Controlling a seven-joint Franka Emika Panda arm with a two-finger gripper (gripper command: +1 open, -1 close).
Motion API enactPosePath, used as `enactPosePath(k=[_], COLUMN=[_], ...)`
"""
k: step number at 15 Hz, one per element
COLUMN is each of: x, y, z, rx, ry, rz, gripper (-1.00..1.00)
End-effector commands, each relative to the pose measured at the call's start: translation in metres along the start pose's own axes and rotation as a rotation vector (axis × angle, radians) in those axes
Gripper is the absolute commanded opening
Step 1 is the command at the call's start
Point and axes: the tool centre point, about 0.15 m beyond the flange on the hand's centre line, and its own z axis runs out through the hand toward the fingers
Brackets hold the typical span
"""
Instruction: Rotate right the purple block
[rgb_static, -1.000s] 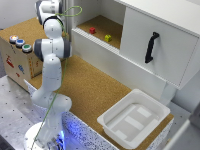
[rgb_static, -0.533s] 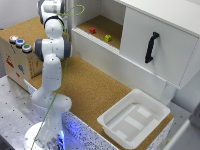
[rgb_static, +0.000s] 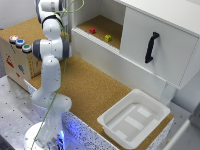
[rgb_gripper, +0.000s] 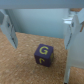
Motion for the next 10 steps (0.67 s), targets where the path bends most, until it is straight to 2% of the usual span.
enactPosePath(k=[1, 9, 10], x=[-0.0081, -0.0081, -0.0081], y=[-0.0174, -0.0174, -0.0162], z=[-0.0185, -0.0185, -0.0125], rx=[0.007, 0.007, 0.010], ry=[-0.009, -0.009, 0.017], rz=[-0.167, -0.167, -0.140], gripper=[1.00, 1.00, 1.00])
